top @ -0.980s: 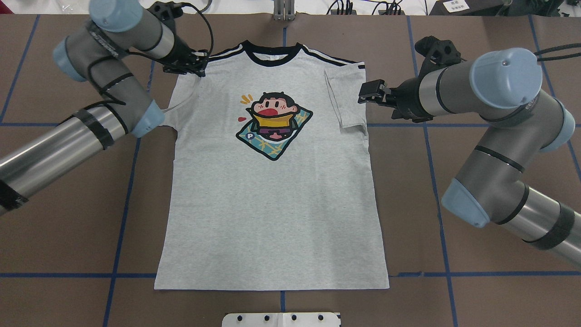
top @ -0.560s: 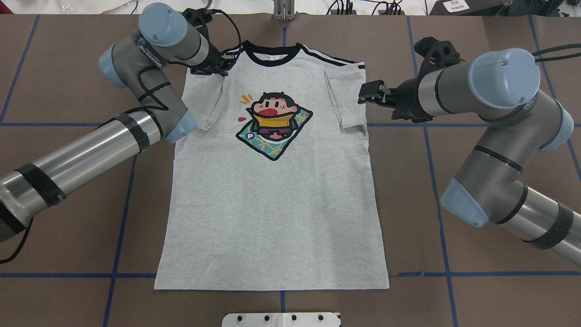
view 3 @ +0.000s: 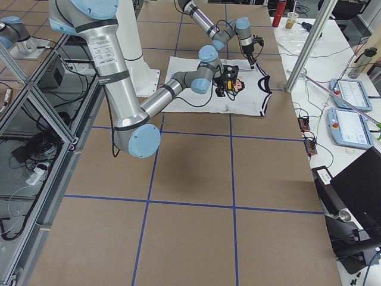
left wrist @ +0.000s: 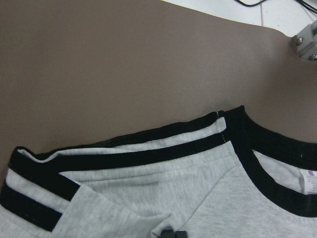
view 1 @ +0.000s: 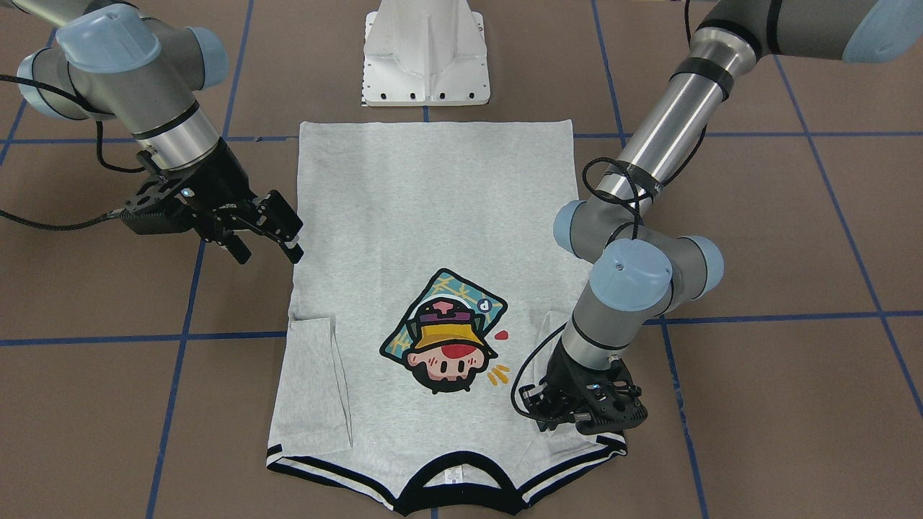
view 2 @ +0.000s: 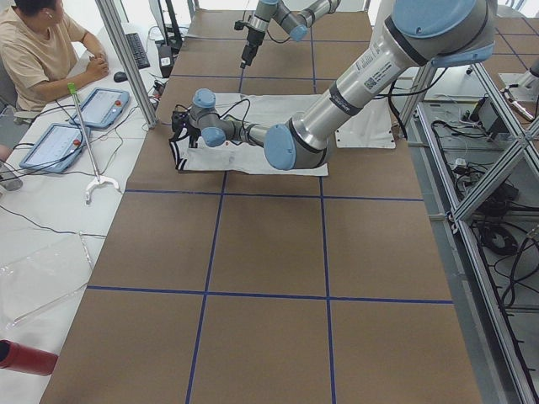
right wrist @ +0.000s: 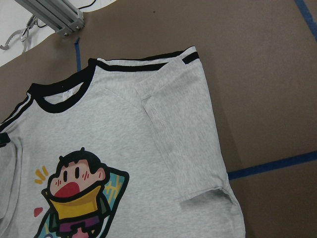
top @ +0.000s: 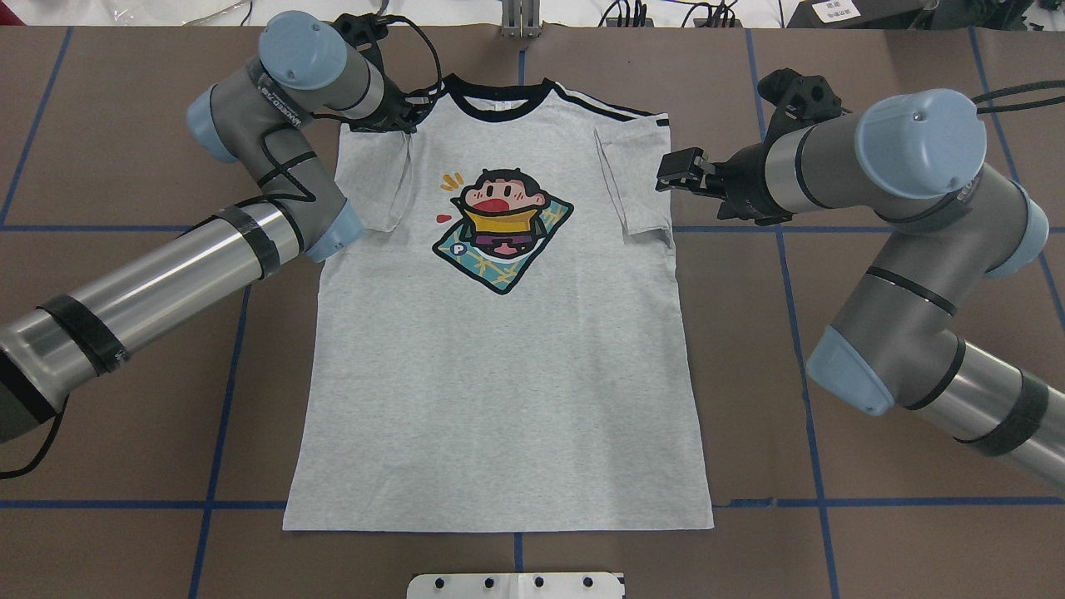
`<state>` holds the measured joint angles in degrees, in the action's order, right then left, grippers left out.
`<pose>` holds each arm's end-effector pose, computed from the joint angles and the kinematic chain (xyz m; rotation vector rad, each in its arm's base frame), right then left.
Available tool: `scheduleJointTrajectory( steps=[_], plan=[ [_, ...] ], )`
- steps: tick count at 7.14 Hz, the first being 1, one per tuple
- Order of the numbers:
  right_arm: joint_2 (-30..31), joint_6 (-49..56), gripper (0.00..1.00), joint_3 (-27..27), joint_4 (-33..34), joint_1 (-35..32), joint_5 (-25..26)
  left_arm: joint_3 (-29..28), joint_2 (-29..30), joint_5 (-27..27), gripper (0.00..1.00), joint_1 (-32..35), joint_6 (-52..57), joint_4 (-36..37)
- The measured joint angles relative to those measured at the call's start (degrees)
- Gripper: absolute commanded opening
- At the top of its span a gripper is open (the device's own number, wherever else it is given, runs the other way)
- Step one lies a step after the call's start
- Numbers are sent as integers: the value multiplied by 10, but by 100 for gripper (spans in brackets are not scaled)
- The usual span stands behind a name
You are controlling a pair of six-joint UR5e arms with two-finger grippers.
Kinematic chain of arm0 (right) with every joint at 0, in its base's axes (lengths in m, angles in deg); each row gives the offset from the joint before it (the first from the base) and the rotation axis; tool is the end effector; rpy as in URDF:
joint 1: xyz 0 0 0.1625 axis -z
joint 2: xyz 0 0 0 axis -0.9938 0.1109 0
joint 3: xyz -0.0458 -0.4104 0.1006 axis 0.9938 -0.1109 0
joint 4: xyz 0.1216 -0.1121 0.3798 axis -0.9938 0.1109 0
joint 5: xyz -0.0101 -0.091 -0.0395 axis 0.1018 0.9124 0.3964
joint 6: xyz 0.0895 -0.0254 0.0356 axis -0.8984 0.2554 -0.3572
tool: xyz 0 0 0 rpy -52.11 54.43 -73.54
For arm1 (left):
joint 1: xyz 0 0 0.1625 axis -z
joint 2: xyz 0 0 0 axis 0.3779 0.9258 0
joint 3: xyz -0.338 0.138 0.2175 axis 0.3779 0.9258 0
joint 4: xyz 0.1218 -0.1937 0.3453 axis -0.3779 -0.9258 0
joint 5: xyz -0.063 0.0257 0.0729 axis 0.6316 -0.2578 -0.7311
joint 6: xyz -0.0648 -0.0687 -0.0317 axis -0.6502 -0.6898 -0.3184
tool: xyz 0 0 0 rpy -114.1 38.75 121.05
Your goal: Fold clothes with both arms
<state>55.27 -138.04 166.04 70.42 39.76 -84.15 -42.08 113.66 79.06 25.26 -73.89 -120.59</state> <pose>-0.3622 -0.4927 0.2858 0.2305 -1.1193 0.4150 0.5080 -0.7080 0.3055 0.3290 1.0108 -0.3147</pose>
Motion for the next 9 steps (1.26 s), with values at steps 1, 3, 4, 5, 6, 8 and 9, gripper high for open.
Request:
scheduleJointTrajectory(
  steps=[1,3,4,5,6,8,9],
  plan=[
    [2,-1,100,0,3,2,0,18,-5,3,65,0,-1,-1],
    [2,-7,99,16,58,34,24,119,-62,37,66,0,-6,1],
    [2,-24,98,46,126,76,58,185,-105,63,73,0,-16,1],
    [4,-61,89,86,201,123,82,257,-158,87,73,-1,-30,1],
    [12,-126,94,118,247,178,104,329,-214,109,73,-2,-38,0],
    [50,-259,95,144,268,272,134,425,-288,129,100,-9,-45,1],
    [79,-322,94,152,266,312,146,477,-332,131,100,-21,-51,1]
  ],
)
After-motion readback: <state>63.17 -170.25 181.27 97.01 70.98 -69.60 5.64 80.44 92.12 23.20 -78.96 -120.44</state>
